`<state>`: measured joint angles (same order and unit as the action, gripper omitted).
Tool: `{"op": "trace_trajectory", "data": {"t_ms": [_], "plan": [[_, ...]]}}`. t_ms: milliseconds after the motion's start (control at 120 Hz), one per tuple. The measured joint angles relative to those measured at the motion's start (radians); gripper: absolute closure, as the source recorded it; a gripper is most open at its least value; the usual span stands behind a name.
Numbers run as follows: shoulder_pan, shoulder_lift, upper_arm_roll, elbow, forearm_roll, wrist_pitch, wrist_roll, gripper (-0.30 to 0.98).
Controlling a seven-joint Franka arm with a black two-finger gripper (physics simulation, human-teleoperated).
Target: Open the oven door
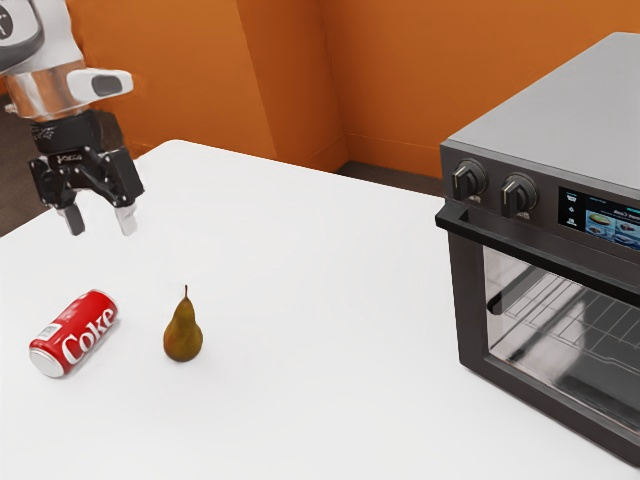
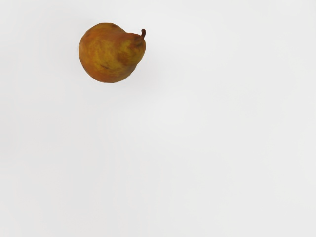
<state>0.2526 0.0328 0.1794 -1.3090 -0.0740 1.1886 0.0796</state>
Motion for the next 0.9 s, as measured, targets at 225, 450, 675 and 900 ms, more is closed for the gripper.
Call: {"op": "trace_trajectory", "data": {"t_ms": [225, 450, 675, 900], "plan": [[0.206, -0.159, -0.088, 0.176, 0.002, 0.136, 0.073, 0.01], [-0.189, -0.241, -0.512, 0.176, 0.100, 0.182, 0.237, 0.02], [-0.316, -0.339, -0.537, -0.022, 0.164, 0.318, 0.537, 0.02], [-0.516, -0.388, -0.417, -0.315, 0.150, 0.449, 0.781, 0.02]]}}
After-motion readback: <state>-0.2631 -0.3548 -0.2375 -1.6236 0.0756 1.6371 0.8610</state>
